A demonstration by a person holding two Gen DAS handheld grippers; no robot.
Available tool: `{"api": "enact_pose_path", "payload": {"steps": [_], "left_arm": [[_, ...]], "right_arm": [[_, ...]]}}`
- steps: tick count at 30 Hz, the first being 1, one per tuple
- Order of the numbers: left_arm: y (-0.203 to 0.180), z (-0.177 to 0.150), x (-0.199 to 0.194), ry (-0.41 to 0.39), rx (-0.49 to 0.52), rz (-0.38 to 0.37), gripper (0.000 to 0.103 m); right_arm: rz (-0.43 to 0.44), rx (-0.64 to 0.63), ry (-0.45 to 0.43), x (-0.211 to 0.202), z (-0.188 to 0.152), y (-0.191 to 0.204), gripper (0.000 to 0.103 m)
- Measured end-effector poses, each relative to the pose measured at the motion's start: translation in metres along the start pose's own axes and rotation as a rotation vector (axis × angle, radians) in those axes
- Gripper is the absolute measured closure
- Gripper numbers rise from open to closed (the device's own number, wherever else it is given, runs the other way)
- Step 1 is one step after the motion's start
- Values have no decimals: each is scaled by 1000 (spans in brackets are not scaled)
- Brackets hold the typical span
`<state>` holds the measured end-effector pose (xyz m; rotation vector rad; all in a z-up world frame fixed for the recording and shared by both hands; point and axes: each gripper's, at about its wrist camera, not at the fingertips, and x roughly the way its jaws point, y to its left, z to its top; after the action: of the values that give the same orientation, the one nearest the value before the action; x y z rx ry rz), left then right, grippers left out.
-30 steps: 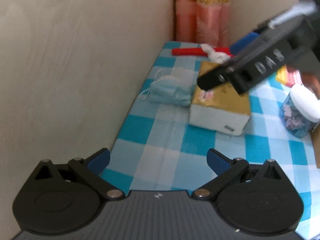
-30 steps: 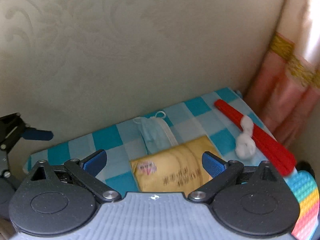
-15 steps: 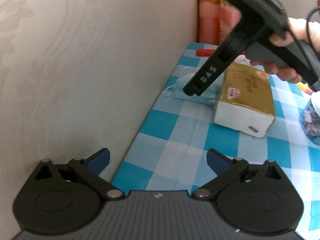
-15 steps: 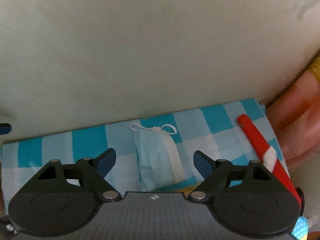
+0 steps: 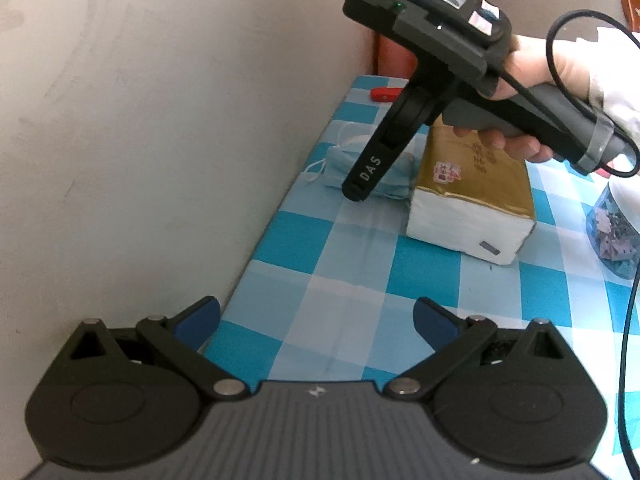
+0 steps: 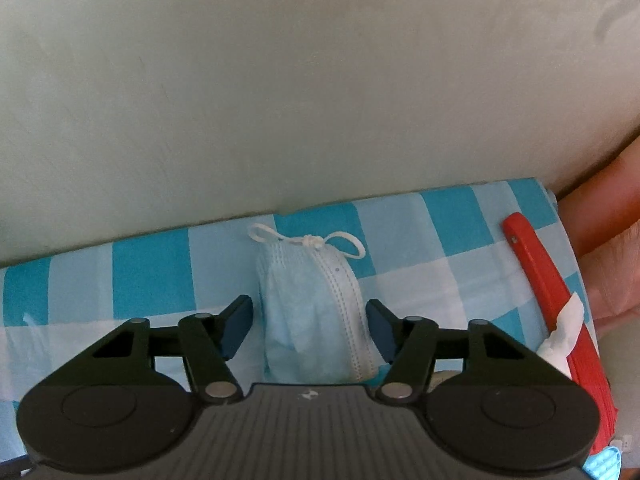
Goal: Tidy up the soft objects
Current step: 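Move the right tool to the blue face mask and grasp it by its edge, then move the left tool to the white knotted towel on the red fan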
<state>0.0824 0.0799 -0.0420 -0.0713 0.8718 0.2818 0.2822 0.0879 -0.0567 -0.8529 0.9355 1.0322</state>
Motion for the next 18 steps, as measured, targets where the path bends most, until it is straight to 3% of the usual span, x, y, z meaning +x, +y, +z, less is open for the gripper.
{"api": "enact_pose_path", "payload": {"steps": [3, 5, 11, 18], "left_arm": [[0, 0, 1, 4, 2, -1, 1], [1, 0, 1, 3, -3, -2, 1], [3, 0, 0, 3, -10, -9, 1], [5, 2, 2, 7, -13, -14, 1]], "right_arm": [[7, 7, -3, -1, -1, -1, 40], [8, 8, -2, -1, 1, 0, 50], [1, 14, -12, -5, 5, 4, 60], [17, 75, -66, -37, 7, -2, 65]]}}
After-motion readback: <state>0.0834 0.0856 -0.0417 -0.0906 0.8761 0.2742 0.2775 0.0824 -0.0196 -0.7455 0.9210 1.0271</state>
